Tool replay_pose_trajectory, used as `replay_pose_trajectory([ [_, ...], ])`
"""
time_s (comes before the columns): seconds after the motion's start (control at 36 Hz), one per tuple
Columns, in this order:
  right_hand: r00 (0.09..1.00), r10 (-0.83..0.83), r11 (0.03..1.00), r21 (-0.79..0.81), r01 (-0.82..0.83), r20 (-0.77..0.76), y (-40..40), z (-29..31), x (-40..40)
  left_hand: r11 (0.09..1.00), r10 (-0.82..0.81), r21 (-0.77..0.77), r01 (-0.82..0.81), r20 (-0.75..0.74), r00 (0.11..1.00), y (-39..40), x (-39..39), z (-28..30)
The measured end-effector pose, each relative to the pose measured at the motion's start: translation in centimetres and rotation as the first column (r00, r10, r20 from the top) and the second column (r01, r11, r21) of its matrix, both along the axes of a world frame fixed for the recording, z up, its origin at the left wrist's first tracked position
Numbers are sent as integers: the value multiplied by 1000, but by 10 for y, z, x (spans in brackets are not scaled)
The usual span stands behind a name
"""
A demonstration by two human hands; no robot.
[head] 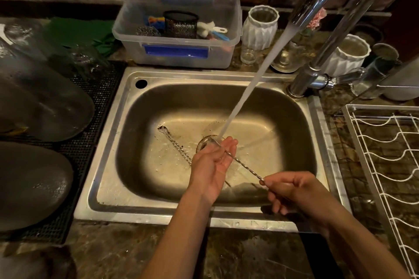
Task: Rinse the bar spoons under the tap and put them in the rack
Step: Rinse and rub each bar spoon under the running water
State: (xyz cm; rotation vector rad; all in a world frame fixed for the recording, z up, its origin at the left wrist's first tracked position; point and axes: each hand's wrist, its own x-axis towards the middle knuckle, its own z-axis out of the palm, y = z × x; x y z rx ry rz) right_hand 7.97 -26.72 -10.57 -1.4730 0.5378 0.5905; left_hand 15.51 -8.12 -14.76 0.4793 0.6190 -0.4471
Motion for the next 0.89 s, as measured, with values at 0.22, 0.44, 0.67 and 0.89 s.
replay_pose_trajectory([
  [0.22, 996, -7, 992, -125, 18, 85, 5, 2, -5, 999, -6, -33, 7, 19, 1000, -5, 5, -5],
  [0.44, 987, -8, 977, -208, 41, 158, 9, 6, -12, 999, -7, -38, 8, 40, 999, -6, 14, -5],
  [0.67, 989, 23, 969, -248, 13, 145, 6, 10, -12, 999, -3, 40, 7, -102, 995, -6, 24, -5],
  [0.89, 993, -5, 981, -193, 27, 114, 1, 9, -20, 998, 54, 28, -48, -284, 957, -8, 26, -5],
])
